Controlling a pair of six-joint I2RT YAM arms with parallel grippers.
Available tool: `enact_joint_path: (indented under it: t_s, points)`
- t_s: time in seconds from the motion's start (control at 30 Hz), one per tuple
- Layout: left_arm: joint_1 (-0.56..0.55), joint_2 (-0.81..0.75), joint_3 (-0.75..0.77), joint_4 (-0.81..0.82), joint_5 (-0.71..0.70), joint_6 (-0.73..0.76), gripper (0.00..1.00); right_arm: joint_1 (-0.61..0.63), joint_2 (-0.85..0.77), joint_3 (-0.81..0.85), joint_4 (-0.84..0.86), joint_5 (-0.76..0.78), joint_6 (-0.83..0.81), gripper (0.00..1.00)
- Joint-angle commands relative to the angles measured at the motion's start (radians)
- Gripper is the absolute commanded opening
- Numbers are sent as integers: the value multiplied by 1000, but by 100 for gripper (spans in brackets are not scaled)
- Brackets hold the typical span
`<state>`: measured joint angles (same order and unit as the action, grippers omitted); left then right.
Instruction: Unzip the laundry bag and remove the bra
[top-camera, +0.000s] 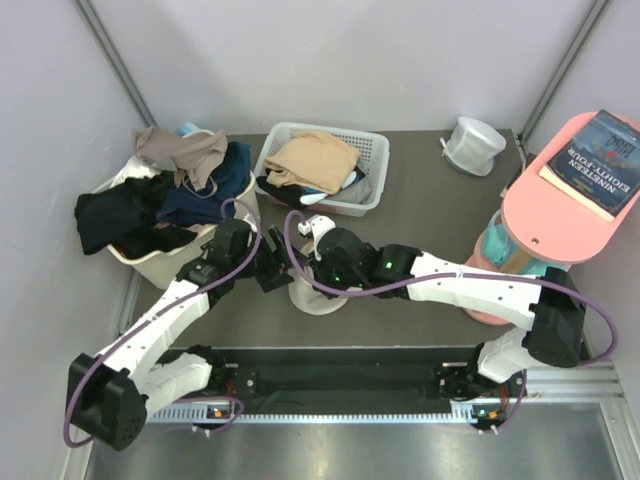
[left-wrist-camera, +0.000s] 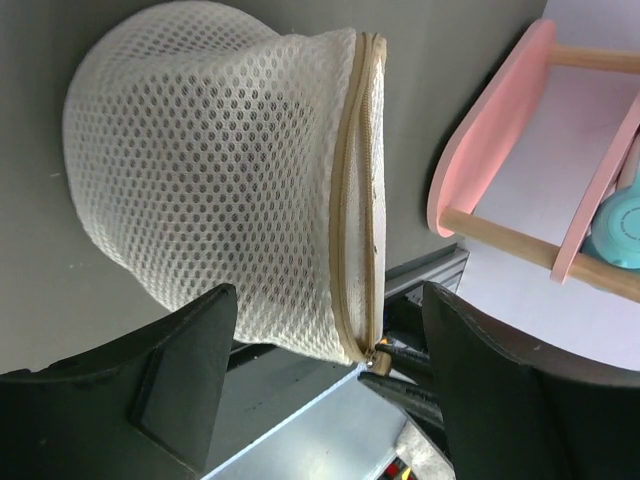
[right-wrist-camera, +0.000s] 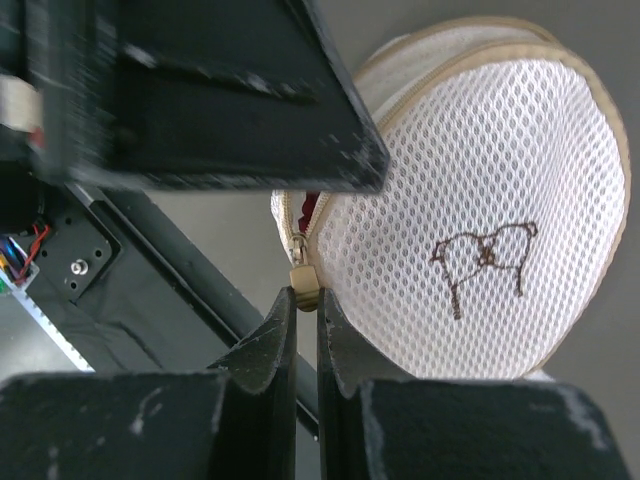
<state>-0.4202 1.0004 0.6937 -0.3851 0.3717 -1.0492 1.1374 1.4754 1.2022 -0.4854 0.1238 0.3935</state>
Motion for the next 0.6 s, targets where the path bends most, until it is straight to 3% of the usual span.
enact_joint_path:
  t_s: [0.0,0.13,0.2,0.23,0.27,0.37,0.4,0.47,0.57]
  points:
    - [-31,44,4,107,-10,-28,79,21,0,56,42,-15,-21,0]
    - [-46,95,19,155,-2,-29,77,22,-12,37,45,-13,-13,0]
    - [-54,130,33,184,7,-25,68,24,-20,30,45,-13,-8,0]
    - [-55,142,38,195,12,-23,60,22,-21,23,44,-12,-7,0]
    - [-55,152,40,206,21,-31,44,22,-27,19,41,-13,-5,0]
    - [-55,172,49,218,9,-32,23,22,-47,-7,31,-10,10,0]
    - [-57,173,58,207,-3,-26,10,22,-55,-16,28,-9,15,0]
    - [-49,170,67,189,-25,-17,0,24,-88,-53,27,-7,33,0]
    - [-34,156,73,170,-63,-18,0,24,-139,-110,15,2,56,0]
